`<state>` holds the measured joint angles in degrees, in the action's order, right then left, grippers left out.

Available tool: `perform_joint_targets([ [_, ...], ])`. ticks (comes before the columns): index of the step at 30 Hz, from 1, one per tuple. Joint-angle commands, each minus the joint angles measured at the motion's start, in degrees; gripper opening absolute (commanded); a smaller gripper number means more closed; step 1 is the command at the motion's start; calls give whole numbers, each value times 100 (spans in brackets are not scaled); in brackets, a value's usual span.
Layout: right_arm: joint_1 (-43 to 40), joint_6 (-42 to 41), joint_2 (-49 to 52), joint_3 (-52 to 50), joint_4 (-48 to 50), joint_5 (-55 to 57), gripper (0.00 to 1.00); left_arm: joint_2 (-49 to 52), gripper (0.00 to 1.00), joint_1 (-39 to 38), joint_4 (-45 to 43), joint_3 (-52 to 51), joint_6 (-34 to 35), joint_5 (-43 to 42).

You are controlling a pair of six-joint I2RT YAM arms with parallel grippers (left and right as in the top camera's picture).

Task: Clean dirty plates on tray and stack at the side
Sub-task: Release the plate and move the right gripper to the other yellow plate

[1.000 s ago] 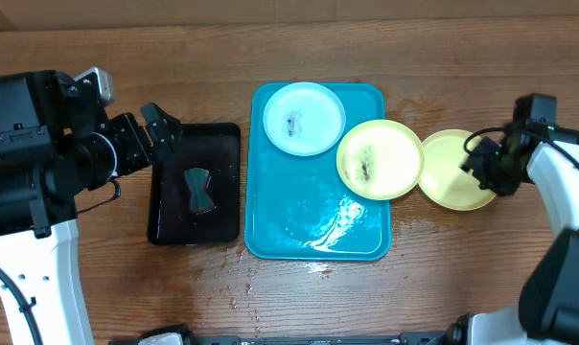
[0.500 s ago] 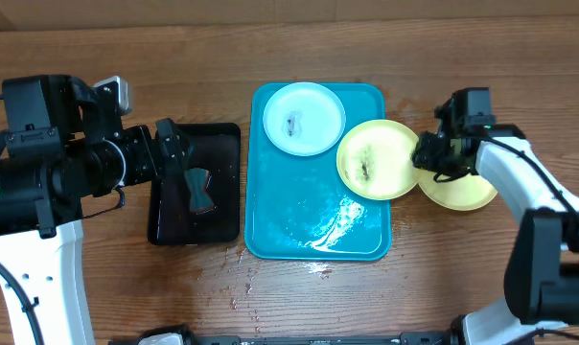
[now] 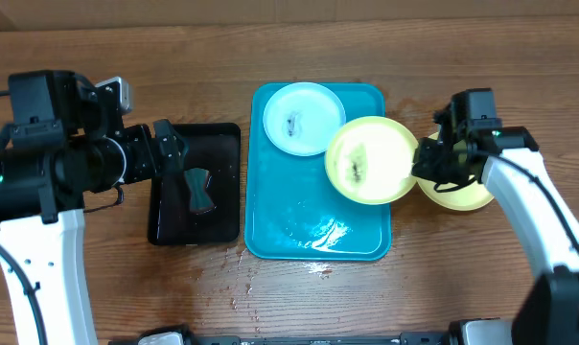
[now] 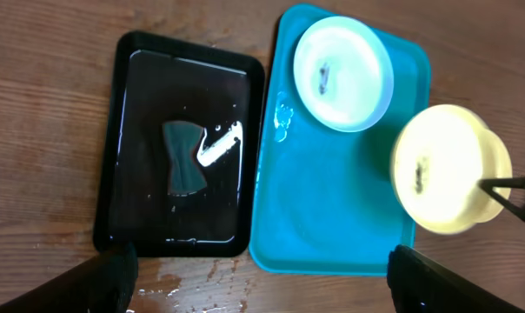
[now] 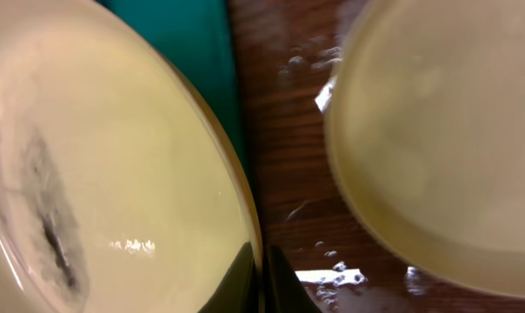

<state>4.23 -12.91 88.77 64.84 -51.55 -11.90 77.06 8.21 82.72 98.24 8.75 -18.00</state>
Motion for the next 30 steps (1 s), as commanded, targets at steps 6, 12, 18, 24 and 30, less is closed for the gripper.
perform_joint_targets([
  [6, 1692, -1261, -22, -481, 114, 778, 4, 481, 79, -79, -52, -520, -50, 133],
  [12, 2277, -2015, 476, -1156, 964, 1425, 4, 573, 79, -114, -328, -914, 219, 546],
  [18, 2166, -1801, 461, -981, 1152, 1419, 25, 605, 84, -664, -826, -1526, 839, 1899],
  [24, 2162, -1211, -146, -442, 531, 1447, 32, 855, 90, -942, -1663, -2551, 1447, 2227],
  [30, 2164, -1217, -776, -358, 282, 1440, 38, 1657, 79, -942, -2822, -3338, 1394, 2111],
])
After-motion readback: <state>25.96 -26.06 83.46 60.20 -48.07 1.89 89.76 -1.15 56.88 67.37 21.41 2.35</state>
